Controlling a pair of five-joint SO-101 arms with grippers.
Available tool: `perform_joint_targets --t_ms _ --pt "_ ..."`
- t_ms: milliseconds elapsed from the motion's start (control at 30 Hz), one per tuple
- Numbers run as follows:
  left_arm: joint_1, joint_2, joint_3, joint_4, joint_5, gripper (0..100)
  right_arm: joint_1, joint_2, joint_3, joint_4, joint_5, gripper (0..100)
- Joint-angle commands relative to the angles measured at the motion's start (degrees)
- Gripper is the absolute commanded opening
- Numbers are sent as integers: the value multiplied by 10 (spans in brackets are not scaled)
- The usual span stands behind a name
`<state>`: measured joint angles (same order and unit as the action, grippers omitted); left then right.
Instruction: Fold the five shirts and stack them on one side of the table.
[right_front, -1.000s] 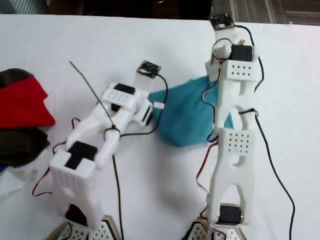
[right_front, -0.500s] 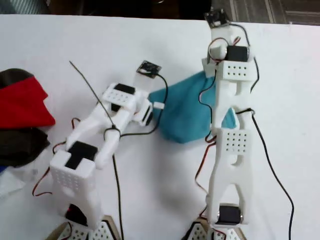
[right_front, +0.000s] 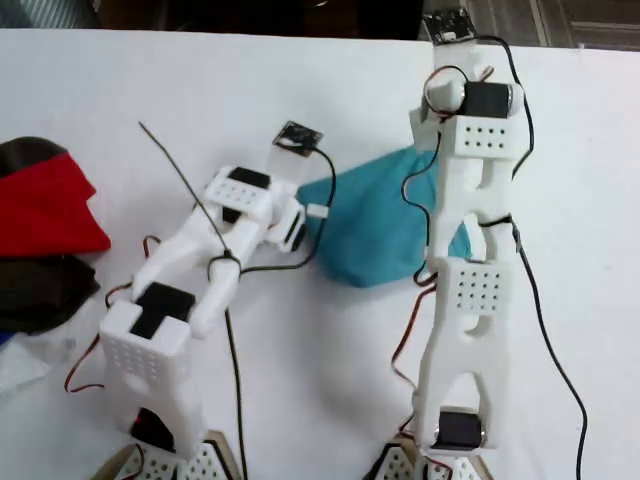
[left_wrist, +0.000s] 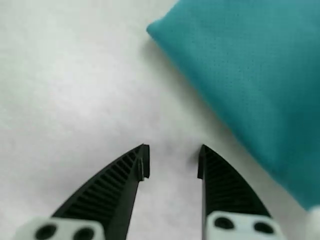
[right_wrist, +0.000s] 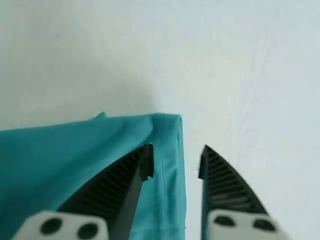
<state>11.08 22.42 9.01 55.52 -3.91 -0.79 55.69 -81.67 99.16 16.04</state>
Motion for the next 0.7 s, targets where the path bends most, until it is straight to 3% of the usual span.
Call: perform_joint_targets --t_ms 0,367,667 --pt "3 1 -13 -8 -4 177 2 -49 19 22 -6 53" --pt "4 1 -13 -8 -4 177 51 -142 358 21 51 20" --pt "4 1 -13 -8 -4 177 90 -230 518 -95 79 20"
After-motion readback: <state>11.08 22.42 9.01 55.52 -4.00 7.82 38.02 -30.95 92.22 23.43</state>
